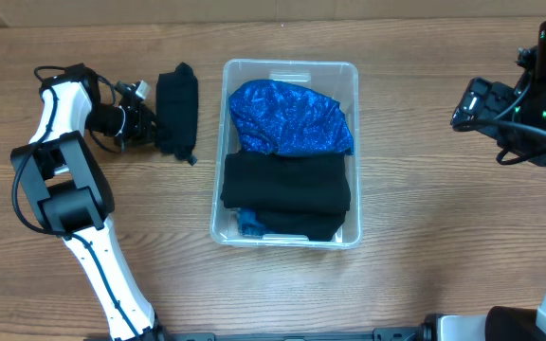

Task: Pack container
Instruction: 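Move the left gripper to the black cloth left of the bin and grasp it, then lift the black cloth with the left gripper and lower it into the bin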

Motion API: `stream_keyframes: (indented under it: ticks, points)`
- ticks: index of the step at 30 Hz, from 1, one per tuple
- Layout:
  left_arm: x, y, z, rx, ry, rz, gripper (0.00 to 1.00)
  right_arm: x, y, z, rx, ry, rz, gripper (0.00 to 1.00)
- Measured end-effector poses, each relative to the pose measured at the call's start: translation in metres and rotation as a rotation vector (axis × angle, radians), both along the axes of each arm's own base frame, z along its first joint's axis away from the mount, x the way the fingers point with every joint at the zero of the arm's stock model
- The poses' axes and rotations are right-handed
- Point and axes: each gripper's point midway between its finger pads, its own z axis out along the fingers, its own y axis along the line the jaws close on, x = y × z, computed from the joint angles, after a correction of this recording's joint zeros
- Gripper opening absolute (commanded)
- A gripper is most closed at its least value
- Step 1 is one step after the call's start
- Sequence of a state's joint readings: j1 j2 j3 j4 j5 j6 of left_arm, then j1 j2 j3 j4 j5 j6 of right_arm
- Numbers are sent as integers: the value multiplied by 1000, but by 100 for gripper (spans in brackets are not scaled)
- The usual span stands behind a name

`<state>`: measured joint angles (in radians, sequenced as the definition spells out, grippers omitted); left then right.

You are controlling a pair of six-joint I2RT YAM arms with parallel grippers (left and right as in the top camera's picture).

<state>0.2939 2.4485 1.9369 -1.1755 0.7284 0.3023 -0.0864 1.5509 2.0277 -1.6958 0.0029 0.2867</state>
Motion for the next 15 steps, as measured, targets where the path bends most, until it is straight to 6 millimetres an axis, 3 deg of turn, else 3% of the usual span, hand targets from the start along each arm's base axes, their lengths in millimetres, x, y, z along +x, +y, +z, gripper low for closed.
stream_keyframes:
  ticks: [5,15]
  points:
    - [1,-3,3,-21,-6,3,4,0,0,0,0,0,0,94]
    - [5,-16,21,-138,-37,17,4,0,0,0,-1,-1,-1,94]
